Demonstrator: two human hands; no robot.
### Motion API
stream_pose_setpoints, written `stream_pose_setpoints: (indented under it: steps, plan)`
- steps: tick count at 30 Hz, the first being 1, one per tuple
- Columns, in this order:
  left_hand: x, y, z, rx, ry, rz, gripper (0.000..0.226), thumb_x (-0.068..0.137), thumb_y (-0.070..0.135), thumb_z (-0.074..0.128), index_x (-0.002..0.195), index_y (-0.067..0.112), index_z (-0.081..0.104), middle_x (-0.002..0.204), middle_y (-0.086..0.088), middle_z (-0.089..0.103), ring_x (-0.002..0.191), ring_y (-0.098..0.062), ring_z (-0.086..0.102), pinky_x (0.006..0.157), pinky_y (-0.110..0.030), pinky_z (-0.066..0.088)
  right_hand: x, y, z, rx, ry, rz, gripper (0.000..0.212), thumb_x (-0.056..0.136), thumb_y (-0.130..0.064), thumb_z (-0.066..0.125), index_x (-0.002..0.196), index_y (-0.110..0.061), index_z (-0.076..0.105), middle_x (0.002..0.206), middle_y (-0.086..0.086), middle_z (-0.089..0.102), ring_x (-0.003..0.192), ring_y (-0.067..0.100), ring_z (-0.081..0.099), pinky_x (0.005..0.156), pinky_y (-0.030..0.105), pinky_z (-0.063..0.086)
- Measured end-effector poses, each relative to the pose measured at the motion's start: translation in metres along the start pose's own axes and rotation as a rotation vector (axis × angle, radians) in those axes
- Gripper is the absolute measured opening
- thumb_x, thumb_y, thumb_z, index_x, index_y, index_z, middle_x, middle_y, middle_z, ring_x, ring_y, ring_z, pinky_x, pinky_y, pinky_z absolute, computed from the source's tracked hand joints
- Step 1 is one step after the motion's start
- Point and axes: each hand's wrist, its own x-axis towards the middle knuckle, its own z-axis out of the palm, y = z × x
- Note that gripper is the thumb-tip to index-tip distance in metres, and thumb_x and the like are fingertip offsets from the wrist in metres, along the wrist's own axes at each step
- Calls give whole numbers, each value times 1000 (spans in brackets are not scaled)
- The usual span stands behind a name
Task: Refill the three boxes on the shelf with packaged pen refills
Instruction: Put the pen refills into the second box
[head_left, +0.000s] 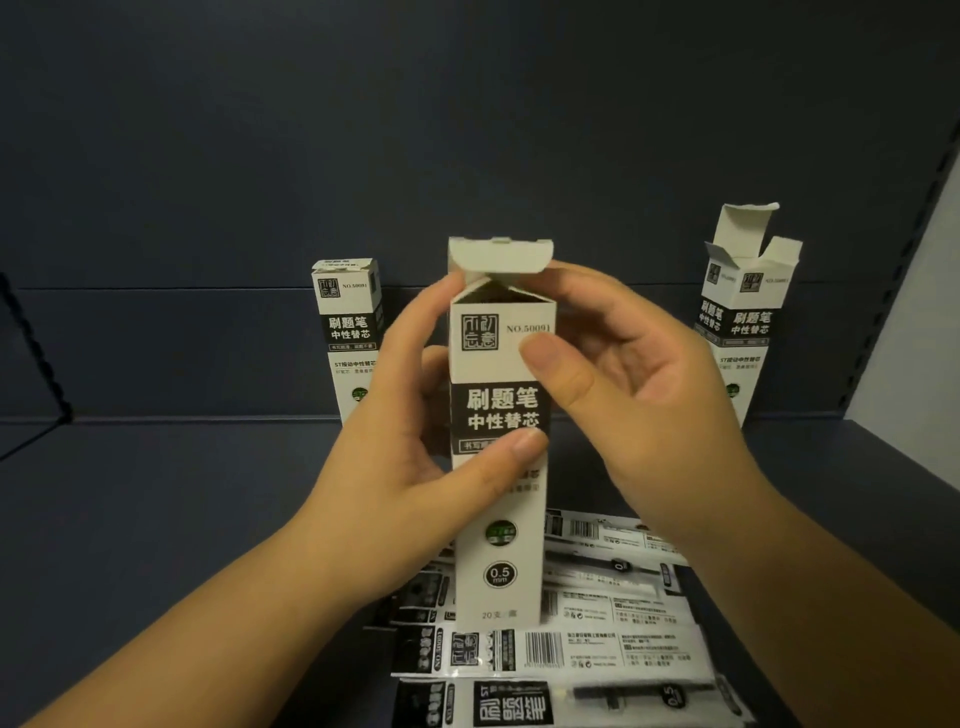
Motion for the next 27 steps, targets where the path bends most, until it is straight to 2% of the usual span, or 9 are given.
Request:
stream_pose_setpoints:
  steps: [4, 9, 14, 16, 19, 22, 24, 27]
  plan:
    - [1, 4, 1, -89, -3, 1, 75, 82, 27, 73, 136, 58, 32, 113, 6, 65, 93, -19, 69, 76, -31, 57, -3, -1, 1, 19, -13, -41, 35, 90, -12, 71, 123, -14, 62, 124, 5, 70, 120, 21, 66, 89, 33, 59]
    - [0, 6, 2, -105, -29, -4, 74, 81, 26, 73, 134, 60, 34, 114, 7, 65, 93, -16, 68, 76, -29, 56, -2, -2, 2, 7, 31, -93, 33, 88, -18, 68, 119, -20, 59, 123, 4, 69, 120, 23, 64, 96, 43, 57]
    - [1, 9, 3, -91, -54, 11, 75, 81, 29, 73, 137, 60, 34, 114, -1, 65, 101, -27, 68, 84, -36, 57, -1, -11, 2, -6, 11, -136, 26, 96, -16, 60, 121, -20, 65, 121, 9, 68, 111, 18, 68, 81, 27, 59]
    - [2, 10, 3, -81, -57, 24, 76, 82, 29, 73, 139, 59, 33, 115, -1, 65, 102, -27, 67, 84, -36, 56, -1, -11, 0, -59, 6, -153, 23, 99, -14, 58, 120, -13, 66, 121, 14, 65, 108, 19, 68, 78, 25, 58]
    - [1, 8, 5, -57, -43, 44, 81, 83, 29, 73, 141, 59, 26, 113, -1, 65, 94, -25, 68, 80, -32, 55, -1, -10, -2, -113, 1, -166, 23, 98, -18, 56, 116, -9, 67, 120, 11, 64, 106, 18, 66, 78, 27, 57]
    - [0, 5, 6, -38, -34, 56, 94, 83, 30, 75, 146, 58, 11, 114, -5, 65, 91, -31, 70, 79, -43, 58, -1, -10, -2, -178, 5, -203, 19, 98, -19, 54, 111, -15, 68, 119, 7, 66, 109, 20, 65, 83, 29, 56]
    - [0, 5, 6, -21, -32, 67, 96, 84, 38, 75, 147, 61, 5, 117, -7, 64, 95, -33, 70, 82, -49, 58, -1, -11, -2, -184, -3, -204, 17, 98, -21, 54, 108, -18, 68, 119, 5, 67, 110, 21, 65, 85, 33, 57]
    - [0, 5, 5, 17, -22, 73, 86, 85, 48, 71, 147, 61, 13, 123, 2, 63, 102, -28, 69, 86, -40, 57, 0, -12, -2, -177, -24, -184, 16, 98, -22, 54, 104, -17, 68, 120, 4, 66, 107, 23, 66, 84, 38, 58]
